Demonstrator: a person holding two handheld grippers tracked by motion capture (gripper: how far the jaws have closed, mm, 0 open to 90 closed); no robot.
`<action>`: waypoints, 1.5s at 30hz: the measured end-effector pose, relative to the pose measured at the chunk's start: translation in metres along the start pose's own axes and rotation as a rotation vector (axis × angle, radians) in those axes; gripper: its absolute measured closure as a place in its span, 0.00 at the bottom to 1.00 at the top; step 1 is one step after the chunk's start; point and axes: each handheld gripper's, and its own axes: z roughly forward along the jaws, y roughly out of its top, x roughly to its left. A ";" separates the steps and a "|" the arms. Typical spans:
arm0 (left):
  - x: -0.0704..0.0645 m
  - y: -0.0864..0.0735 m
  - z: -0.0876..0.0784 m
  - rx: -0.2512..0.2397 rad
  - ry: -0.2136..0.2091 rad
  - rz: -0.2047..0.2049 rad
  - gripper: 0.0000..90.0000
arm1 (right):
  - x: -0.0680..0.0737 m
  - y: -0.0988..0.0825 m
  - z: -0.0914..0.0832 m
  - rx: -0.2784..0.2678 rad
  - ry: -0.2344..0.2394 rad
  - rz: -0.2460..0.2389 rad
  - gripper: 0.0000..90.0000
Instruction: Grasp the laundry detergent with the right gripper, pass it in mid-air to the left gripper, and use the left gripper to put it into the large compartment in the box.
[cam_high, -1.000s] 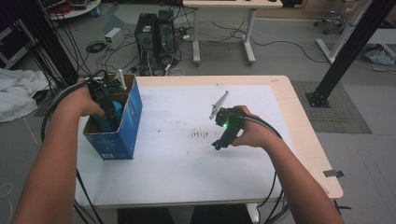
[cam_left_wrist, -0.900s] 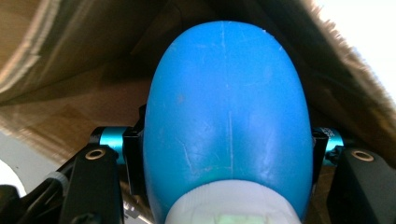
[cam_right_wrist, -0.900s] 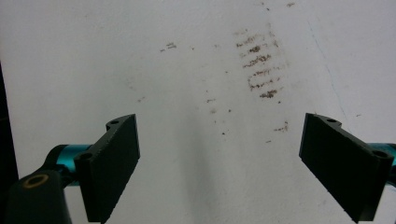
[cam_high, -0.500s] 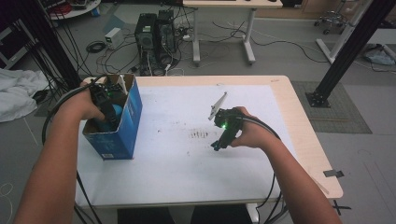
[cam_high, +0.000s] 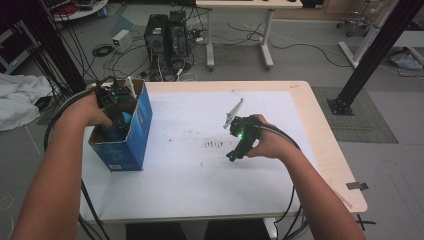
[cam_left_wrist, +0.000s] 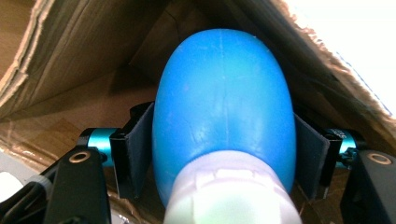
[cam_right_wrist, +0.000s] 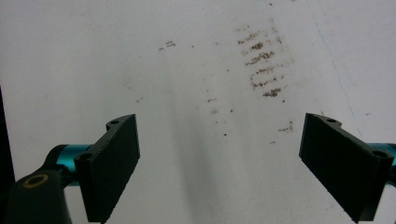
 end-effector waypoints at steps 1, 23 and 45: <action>-0.001 0.000 -0.001 0.000 -0.005 -0.005 0.35 | 0.000 0.000 0.000 -0.001 0.000 0.001 0.13; -0.007 -0.015 -0.051 -0.075 0.021 -0.018 0.28 | 0.001 -0.004 -0.009 -0.025 -0.005 0.003 0.13; -0.056 0.009 -0.108 -0.140 0.057 0.206 0.21 | 0.004 0.000 -0.023 -0.020 -0.027 -0.004 0.13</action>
